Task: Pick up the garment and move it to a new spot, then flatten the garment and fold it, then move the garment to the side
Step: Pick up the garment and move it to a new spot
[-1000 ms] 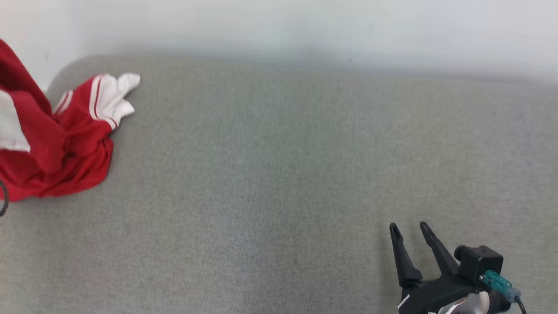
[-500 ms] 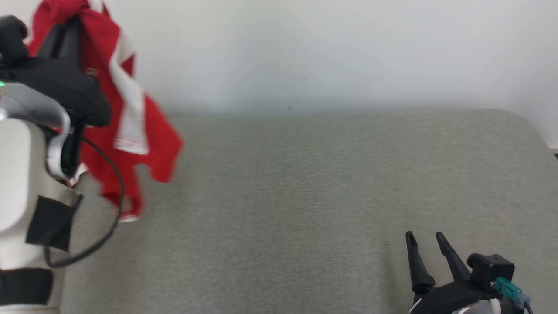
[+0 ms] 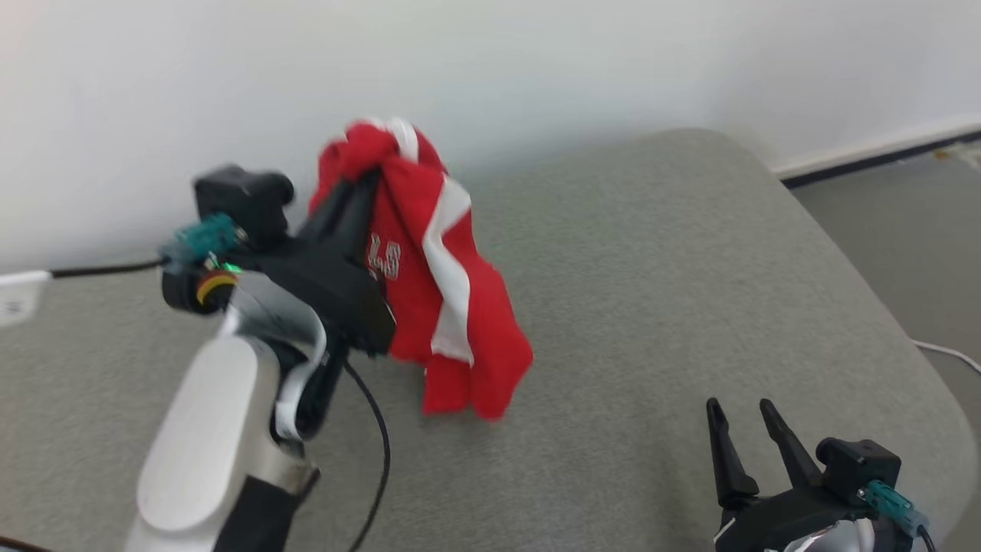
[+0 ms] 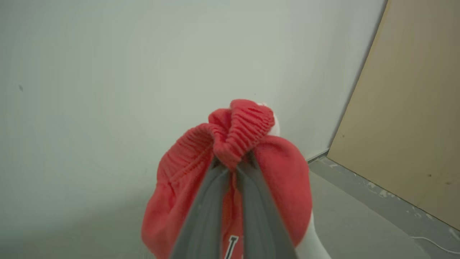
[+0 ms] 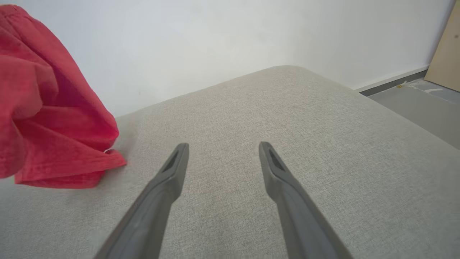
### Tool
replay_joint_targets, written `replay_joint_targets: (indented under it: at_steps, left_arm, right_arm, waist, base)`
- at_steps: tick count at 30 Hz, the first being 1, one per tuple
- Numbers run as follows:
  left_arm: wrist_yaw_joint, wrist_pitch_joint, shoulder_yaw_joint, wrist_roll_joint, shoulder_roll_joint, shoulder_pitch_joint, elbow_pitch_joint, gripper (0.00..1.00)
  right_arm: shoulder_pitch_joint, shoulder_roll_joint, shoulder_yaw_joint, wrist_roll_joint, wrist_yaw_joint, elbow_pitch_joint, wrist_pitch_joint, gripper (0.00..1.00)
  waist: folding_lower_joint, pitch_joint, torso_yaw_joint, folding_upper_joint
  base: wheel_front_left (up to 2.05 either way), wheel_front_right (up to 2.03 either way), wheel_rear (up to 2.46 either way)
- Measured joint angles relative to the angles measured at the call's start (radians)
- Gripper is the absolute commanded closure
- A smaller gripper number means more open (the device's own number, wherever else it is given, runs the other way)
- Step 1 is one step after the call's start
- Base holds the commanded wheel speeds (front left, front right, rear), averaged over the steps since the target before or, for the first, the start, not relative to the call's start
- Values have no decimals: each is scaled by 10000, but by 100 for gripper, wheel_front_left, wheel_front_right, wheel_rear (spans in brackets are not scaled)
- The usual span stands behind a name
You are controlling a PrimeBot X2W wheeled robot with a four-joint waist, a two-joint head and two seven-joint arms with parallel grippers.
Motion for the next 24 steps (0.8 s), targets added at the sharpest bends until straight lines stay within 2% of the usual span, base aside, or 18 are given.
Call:
replay_joint_targets:
  at_steps: [8,9,10,11,14,18,24]
  left_arm:
    - [232,-715,-752,531,-299,534,2466,100]
    - [303,-941,-811,616,-326,476,2855,96]
    - [357,-1158,-857,681,-364,396,3193,40]
    - [397,-1310,-894,692,-416,330,3536,0]
    - [451,-1812,-1001,644,-570,175,4383,0]
    - [288,-2255,-1185,426,-654,13,5091,0]
    - [142,-2936,-1271,25,-694,61,5285,0]
  right_arm:
    - [-265,2,395,211,0,194,-165,0]
    - [-337,2,454,232,0,219,-176,0]
    - [-388,4,523,251,0,232,-176,0]
    - [-416,12,593,270,0,261,-176,0]
    - [-442,4,642,328,0,351,-205,0]
    - [-456,13,566,316,0,410,-222,0]
    - [-421,12,443,247,0,408,-209,0]
  waist:
    - [1,558,-937,1]
    - [1,631,-1002,2]
    - [3,692,-1062,2]
    - [3,741,-1121,2]
    - [2,833,-1235,2]
    - [2,849,-1121,2]
    - [2,740,-619,1]
  base:
    - [0,0,0]
    - [0,0,0]
    - [0,0,0]
    - [0,0,0]
    - [0,0,0]
    - [0,0,0]
    - [0,0,0]
